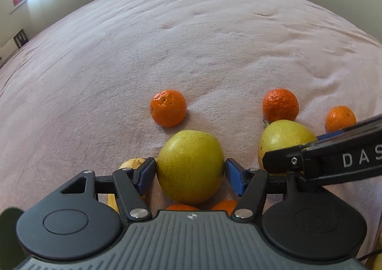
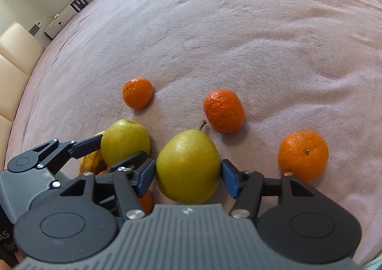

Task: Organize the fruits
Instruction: 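Close the left tool on one pear while the right tool grasps the other pear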

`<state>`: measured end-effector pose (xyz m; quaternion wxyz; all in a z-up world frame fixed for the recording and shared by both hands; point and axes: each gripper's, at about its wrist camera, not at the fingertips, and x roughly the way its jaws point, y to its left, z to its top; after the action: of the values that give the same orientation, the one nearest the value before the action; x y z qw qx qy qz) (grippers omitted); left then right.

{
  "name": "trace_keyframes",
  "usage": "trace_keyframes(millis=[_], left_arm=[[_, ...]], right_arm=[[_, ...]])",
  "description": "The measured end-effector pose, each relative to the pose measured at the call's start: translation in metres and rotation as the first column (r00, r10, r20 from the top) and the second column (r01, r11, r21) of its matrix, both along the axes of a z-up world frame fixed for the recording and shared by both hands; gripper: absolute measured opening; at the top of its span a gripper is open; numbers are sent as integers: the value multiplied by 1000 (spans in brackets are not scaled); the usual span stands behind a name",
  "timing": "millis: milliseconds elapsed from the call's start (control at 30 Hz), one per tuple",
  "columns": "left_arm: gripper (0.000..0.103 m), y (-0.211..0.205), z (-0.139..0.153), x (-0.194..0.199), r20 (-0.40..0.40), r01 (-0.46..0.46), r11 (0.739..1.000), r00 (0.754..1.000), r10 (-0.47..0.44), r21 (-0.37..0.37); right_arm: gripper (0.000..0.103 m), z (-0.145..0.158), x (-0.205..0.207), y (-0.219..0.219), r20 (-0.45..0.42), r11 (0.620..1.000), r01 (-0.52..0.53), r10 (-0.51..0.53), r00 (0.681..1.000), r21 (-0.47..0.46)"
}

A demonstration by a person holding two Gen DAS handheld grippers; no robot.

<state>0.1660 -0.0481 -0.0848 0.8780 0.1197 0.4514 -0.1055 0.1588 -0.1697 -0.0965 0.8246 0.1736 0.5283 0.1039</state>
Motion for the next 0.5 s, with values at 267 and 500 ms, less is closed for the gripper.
trace_keyframes(millis=[267,500], left_arm=[[73,9,16,-13,45,-59,996,997,62,-71],[72,28,45,-26,82,-132,978,986,146,-163]], right_arm=[[58,12,-9,-2,41,1000,-11,10,999,17],[58,39,-23,-2,139,1000,-24,24,990,-3]])
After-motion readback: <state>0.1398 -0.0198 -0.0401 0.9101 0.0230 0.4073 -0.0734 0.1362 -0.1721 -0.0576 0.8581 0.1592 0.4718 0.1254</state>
